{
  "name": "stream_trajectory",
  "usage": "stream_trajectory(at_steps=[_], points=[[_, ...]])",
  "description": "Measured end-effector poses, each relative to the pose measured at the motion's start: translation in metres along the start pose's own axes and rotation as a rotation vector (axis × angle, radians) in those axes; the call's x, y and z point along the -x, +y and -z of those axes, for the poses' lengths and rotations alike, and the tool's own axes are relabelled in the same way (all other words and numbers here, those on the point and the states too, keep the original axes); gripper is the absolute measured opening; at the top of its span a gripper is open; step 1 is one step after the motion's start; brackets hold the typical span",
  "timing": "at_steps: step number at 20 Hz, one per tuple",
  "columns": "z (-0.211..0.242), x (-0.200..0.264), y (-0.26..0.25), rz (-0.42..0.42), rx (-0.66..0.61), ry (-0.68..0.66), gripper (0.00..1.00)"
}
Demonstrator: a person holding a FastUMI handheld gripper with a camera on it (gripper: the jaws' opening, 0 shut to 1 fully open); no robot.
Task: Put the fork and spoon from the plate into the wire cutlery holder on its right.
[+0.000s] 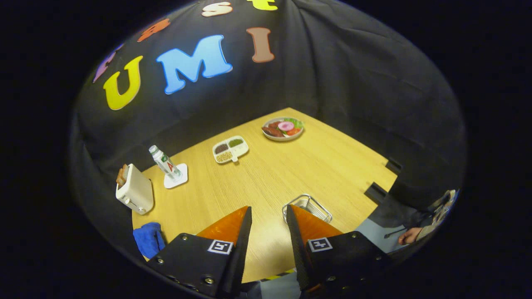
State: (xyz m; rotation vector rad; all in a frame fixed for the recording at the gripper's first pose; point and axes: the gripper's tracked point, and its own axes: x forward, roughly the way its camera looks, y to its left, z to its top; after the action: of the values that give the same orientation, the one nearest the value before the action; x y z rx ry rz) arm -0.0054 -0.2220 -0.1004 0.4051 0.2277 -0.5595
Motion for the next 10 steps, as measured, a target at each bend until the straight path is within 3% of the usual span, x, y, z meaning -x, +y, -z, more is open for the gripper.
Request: stream_trajectory(at_steps=[6,10], points=[[-0.073,0.039,0.057,-0.175,0.141,-0.28,0.51],[-0.092,0.064,0.095,-0.296,0.19,-0.404,0.51]])
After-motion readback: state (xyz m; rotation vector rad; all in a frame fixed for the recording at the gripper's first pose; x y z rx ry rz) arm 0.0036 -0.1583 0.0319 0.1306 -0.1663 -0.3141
